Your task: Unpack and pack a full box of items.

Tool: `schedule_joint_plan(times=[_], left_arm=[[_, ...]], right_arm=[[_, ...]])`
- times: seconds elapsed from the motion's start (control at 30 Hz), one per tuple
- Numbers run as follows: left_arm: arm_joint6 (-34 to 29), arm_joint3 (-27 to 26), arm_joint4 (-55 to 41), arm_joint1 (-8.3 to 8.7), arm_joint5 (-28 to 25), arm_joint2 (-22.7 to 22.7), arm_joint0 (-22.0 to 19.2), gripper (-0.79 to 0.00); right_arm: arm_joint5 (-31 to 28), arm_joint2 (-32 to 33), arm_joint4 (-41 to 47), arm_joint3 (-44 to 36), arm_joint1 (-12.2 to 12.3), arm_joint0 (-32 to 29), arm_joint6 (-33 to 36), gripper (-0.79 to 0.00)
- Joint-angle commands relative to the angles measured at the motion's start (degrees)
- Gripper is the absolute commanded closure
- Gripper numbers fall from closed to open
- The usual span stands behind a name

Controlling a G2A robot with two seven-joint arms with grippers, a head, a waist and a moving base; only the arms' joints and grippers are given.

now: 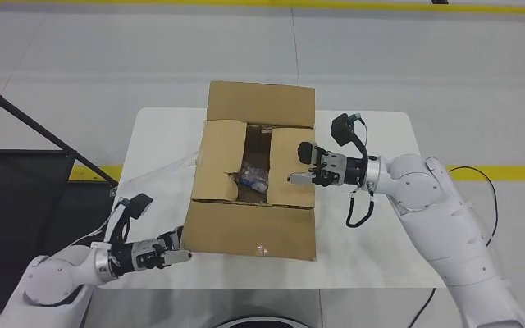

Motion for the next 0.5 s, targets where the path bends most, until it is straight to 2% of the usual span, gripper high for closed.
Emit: schedule_joint_plan(times=[0.0,0.3,0.47], left_arm=[[-0.6,0.06,-1.48,0.32,0.62,0.21,-0.18,-0.785],[-1.72,-1.17,-9.2,1.35,1.74,0.33,-0.72,-0.785],[-0.83,-2.47,-10.29,1.82,0.86,-0.03,-1.47,-0.785]], right_arm=[[-0.01,0.0,0.01,0.0,0.0,0.01,0.0,-0.785],[0.23,0.03,0.08,0.03,-0.01,-0.18,-0.33,-0.785],[1.21,1.68,2.72,2.19,-0.27,-0.89,-6.73,-0.785]])
